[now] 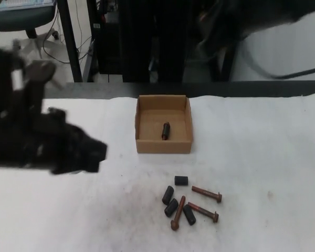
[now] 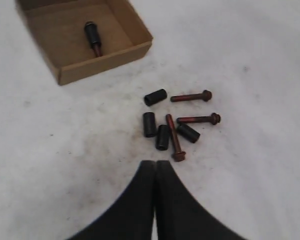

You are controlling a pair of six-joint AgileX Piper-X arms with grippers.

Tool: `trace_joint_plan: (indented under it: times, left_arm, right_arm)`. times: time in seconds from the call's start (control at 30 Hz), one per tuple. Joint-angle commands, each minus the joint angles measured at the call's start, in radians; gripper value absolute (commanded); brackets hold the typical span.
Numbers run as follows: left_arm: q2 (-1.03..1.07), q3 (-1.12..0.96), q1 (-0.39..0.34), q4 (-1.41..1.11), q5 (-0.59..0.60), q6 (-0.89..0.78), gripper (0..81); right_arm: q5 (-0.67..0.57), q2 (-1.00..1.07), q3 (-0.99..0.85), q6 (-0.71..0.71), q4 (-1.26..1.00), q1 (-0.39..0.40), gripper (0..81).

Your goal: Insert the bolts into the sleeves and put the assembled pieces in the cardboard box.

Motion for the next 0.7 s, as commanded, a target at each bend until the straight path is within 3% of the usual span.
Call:
trace_joint_plan:
  times: [0.0, 0.13, 0.23, 0.43, 0.53, 0.67]
  left_arm:
    - [0.142, -0.119, -0.112, -0.008, 0.022, 0.024, 0.1]
    - [0.361, -0.295, -0.241, 0.072, 0.007, 0.134, 0.1]
    - [0.535, -0.448, -0.311, 0.174, -0.08, 0.251, 0.1]
    - [0.833, -0.719, -0.354, 0.356, -0.148, 0.406, 1.6]
    - [0.921, -0.804, -0.354, 0.356, -0.148, 0.438, 13.0]
    - [0.991, -0.887, -0.354, 0.356, -0.17, 0.528, 40.9]
  right_arm:
    - [-0.087, -0.073, -0.005, 0.008, 0.103, -0.068, 0.8]
    - [-0.19, -0.133, 0.011, 0.008, 0.194, -0.182, 0.8]
    - [-0.261, -0.163, 0.039, 0.008, 0.202, -0.259, 0.8]
    - [-0.3, -0.201, 0.078, 0.008, 0.222, -0.352, 0.8]
    - [-0.307, -0.21, 0.092, 0.008, 0.262, -0.363, 0.8]
    - [-0.307, -0.229, 0.129, 0.005, 0.294, -0.363, 0.8]
